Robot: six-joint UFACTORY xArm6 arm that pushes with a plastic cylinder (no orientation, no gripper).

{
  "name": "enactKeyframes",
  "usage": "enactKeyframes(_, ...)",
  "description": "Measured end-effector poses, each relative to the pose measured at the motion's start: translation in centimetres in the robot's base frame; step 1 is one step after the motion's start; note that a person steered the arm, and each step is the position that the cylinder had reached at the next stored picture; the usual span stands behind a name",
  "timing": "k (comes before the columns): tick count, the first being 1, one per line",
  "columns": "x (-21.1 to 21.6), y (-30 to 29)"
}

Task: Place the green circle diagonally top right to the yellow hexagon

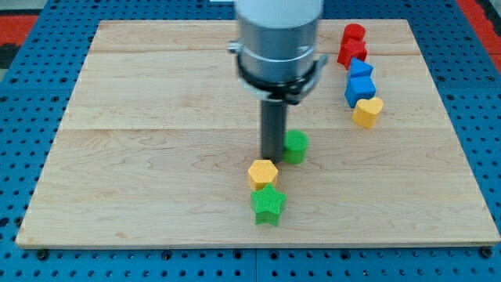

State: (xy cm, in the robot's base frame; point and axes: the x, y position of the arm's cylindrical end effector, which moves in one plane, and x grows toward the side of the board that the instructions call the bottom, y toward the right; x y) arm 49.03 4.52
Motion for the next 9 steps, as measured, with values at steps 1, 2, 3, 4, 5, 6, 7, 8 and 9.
enactKeyframes(1, -0.9, 3.9)
enactKeyframes(2, -2.5, 1.5)
enactKeyframes(3, -2.6, 2.1)
enactKeyframes(4, -2.4, 5.9)
enactKeyframes(5, -2.4, 8.1)
enactKeyframes(6, -1.7, 7.6)
enactKeyframes(7, 2.0, 8.8)
enactKeyframes(8, -2.8, 2.7)
enactKeyframes(9, -2.0, -8.5)
